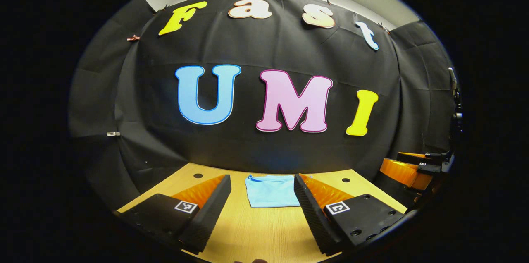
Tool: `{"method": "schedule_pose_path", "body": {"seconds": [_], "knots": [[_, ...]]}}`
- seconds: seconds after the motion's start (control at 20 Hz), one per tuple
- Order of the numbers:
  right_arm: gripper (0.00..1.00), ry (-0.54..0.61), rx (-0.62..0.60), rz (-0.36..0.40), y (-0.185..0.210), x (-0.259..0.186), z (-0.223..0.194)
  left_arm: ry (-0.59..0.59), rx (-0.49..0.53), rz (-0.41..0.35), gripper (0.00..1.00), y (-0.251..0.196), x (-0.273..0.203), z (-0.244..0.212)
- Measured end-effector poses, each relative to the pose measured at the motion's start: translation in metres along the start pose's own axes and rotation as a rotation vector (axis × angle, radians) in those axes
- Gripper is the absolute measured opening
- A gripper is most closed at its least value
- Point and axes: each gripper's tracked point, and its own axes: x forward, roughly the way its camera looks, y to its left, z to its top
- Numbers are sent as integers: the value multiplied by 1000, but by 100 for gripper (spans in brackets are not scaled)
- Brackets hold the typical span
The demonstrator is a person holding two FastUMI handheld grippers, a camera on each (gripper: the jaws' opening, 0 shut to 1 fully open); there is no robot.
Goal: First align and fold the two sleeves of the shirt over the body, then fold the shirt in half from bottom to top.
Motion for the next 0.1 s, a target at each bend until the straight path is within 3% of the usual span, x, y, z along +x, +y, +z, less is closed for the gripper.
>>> {"method": "schedule_pose_path", "body": {"seconds": [0.05,0.1], "knots": [[96,1,5,7,3,0,0,-6,13,4,97,-1,-2,1],[96,3,2,9,5,0,-1,-11,27,5,97,-2,-4,2]]}}
